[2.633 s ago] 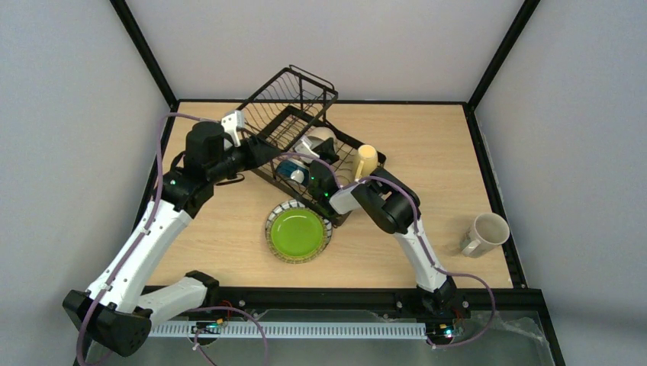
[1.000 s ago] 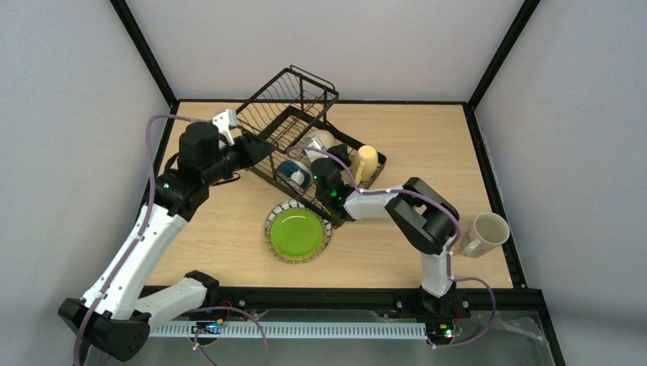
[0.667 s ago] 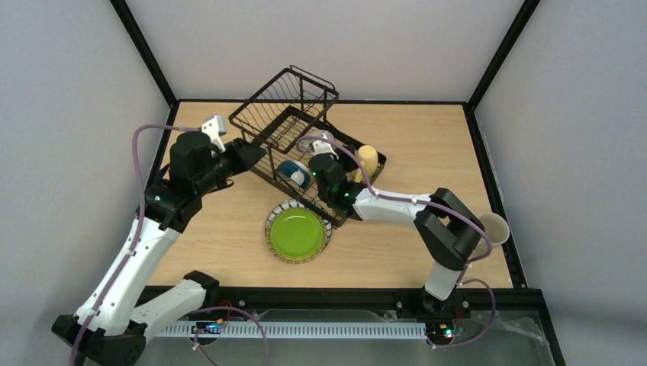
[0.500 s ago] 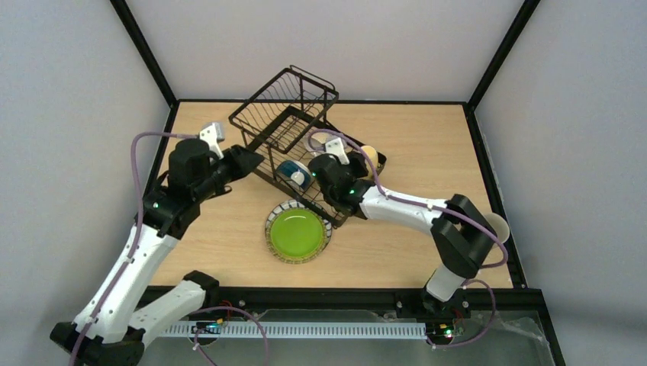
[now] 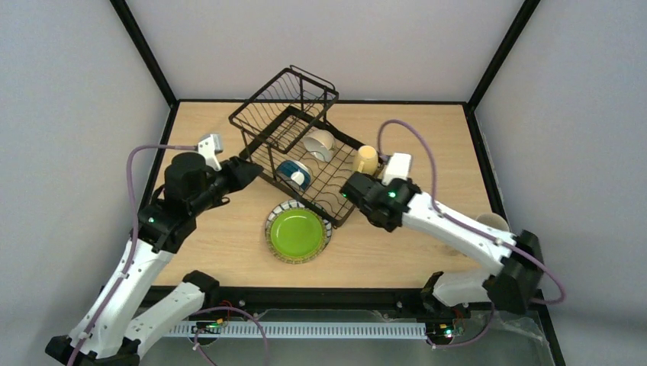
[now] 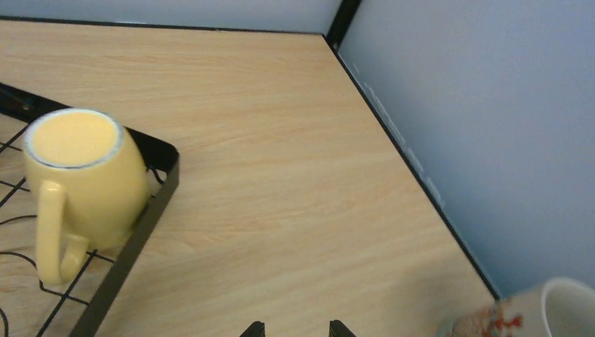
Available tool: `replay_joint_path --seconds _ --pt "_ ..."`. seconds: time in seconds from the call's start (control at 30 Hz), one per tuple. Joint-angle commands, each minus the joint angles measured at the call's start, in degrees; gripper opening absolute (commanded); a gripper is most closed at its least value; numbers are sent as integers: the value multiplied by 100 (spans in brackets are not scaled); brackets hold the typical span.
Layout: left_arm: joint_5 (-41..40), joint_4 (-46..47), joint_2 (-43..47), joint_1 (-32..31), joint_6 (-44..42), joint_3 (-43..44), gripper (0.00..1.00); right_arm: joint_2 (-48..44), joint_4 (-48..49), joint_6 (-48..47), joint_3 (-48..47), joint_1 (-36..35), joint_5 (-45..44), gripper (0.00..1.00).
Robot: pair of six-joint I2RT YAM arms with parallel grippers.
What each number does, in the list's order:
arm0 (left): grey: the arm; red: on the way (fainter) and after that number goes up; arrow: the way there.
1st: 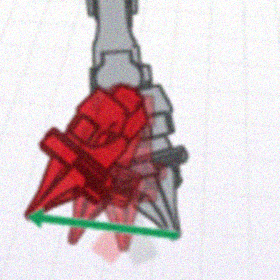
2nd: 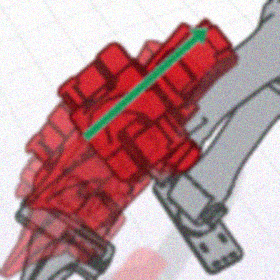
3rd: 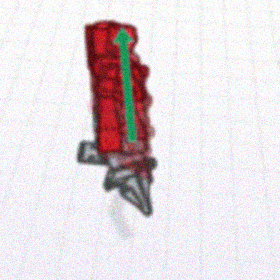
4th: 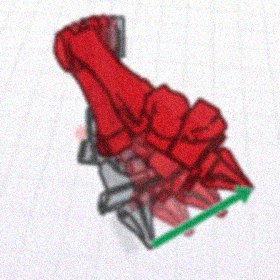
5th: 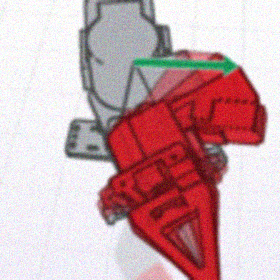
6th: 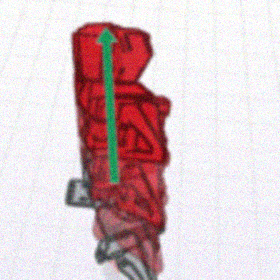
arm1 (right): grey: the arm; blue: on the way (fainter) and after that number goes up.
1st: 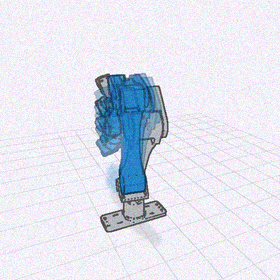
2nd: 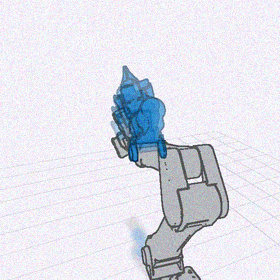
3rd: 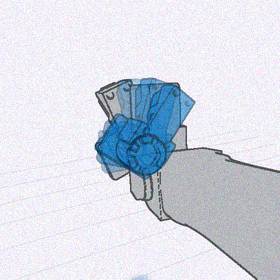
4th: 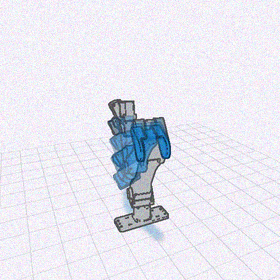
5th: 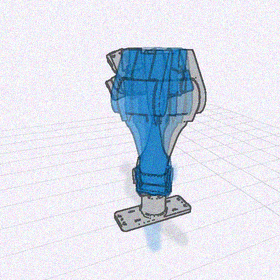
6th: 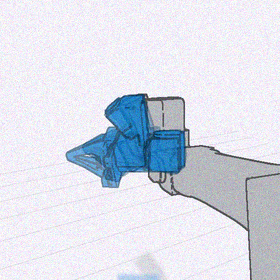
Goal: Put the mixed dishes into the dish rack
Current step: Grab the cup at the corner of the board.
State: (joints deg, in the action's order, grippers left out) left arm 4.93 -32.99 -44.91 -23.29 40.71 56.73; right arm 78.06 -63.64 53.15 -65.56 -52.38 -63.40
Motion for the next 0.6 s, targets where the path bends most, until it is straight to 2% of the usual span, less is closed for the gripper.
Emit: replay_joint_path --seconds 0.0,0.2,0.37,0.57 --pt "66 29 -277 -327 -122 37 99 -841 -1265 1630 468 -30 373 50" --pt "-464 -178 -1235 -1451 -471 555 99 -1991 -1348 2189 1135 84 662 49" --pt "-1126 -308 -2088 -2531 -580 990 99 -2797 -1353 2050 1269 493 907 49" --pt "-1203 -192 -2775 -3227 -743 1276 99 -2912 -1350 1952 1148 1015 954 48"
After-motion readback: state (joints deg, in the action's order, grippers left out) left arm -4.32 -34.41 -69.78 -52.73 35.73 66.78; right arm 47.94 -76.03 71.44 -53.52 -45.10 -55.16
